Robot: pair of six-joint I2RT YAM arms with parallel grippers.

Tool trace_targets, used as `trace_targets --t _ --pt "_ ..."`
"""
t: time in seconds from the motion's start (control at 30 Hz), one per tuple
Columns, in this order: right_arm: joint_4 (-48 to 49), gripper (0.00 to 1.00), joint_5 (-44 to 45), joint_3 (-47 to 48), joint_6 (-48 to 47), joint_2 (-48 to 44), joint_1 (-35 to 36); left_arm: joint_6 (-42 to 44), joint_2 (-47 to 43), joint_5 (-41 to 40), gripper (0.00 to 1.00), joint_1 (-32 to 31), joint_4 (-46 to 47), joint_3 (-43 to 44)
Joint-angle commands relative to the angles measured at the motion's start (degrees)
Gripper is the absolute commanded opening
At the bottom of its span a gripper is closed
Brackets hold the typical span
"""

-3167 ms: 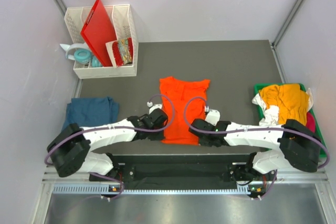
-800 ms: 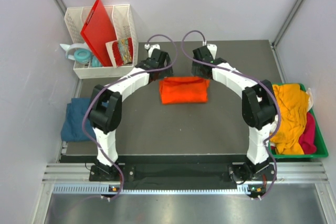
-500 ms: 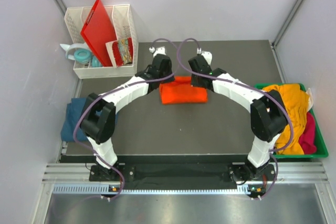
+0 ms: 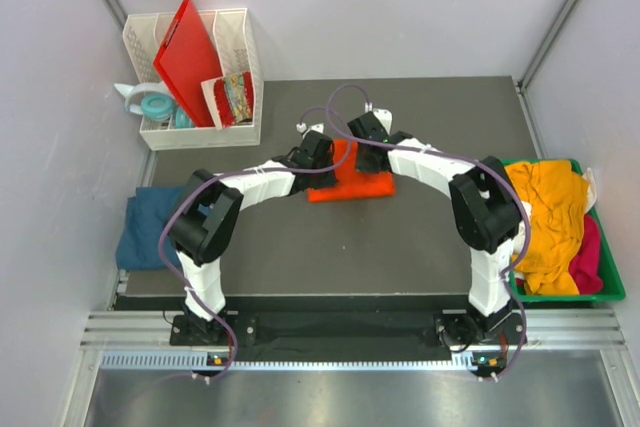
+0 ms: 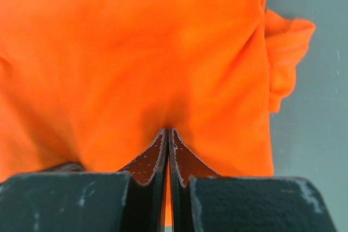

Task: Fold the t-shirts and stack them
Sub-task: Fold the long partially folded tshirt into a neat square, then smooth out wrinkles on the folded tshirt

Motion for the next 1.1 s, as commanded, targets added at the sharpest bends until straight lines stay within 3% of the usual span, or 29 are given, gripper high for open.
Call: trace_targets --t 0.0,0.2,0.4,0.73,0.93,1.07 --pt "1.44 0.0 0.85 6.15 1.14 0.51 -0.51 -0.44 -1.08 0.63 0.0 -0.57 2.54 -3.08" --pt "1.71 0.0 0.24 9.93 0.44 1.39 -1.82 0.09 0.41 1.68 0.0 -0.57 1.49 -3.8" --pt "-1.55 0.0 -0.46 15.56 0.08 9.83 -3.85 0.44 1.02 1.51 0.0 -0.66 0.44 -3.8" --pt "-3.21 0.0 -3.97 1.61 8.34 9.83 -8.06 1.23 -0.12 -0.69 0.0 -0.66 -2.55 -5.29" --pt "-3.4 0.01 -7.67 -0.34 5.81 11.51 -10.09 0.71 -0.03 -1.83 0.0 -0.66 -4.4 -4.94" --pt "2.4 0.16 -7.15 0.0 1.41 5.98 -9.74 2.46 -5.55 -2.97 0.16 -0.66 -1.77 -5.81"
